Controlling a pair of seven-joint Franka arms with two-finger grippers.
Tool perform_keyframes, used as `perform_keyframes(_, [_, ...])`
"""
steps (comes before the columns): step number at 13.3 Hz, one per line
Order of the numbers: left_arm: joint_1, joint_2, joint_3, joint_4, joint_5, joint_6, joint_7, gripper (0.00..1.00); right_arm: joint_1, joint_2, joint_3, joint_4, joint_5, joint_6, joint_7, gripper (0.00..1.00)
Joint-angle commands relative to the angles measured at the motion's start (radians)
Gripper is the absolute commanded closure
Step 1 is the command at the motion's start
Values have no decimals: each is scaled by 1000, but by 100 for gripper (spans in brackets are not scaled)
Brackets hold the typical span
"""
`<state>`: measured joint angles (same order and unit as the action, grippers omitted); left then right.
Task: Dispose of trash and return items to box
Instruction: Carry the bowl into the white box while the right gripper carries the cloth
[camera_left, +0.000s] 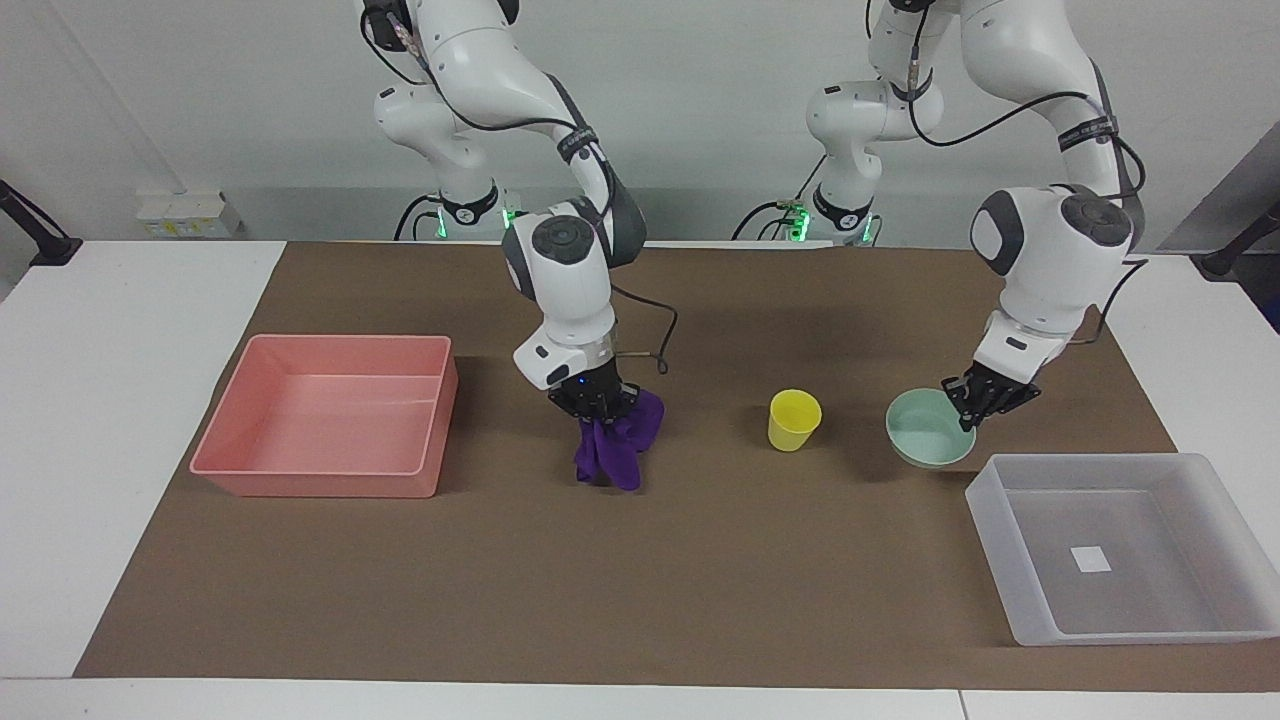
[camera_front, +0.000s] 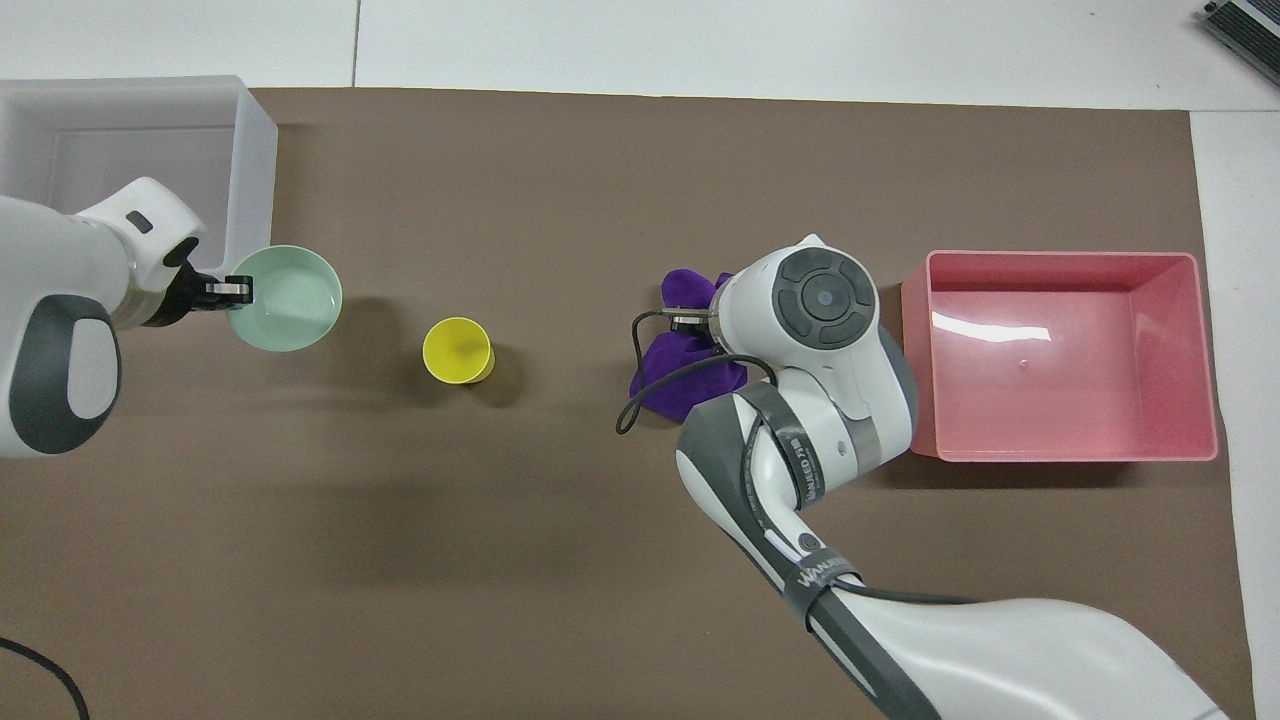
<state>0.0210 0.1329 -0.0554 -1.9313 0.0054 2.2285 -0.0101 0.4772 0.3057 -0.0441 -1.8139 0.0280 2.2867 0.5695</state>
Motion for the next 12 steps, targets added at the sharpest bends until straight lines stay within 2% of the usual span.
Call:
perform_keyframes(1, [25,54,-3,151,-63,-85,-1,100,-60,-133,3,-15,-7,-90,-25,100])
perform_keyframes(2, [39,77,-1,200,-108,-89,-2,100,-98,-172,3,-10,-7,-128,-84,100])
perform_keyframes(5, [65,125,2,286,-108,-90,-4,100,-219,-249,3,-4,-5,-240,-276,100])
perform_keyframes(9, [109,210,2,451,-107,-136,-4,100,-380,-273,3,-8,-5,-279,-529,100])
perform_keyframes(12, [157,318,-1,564,-70,-139,-2,100,-514,-278,3,-48,-3,-257,-741,100])
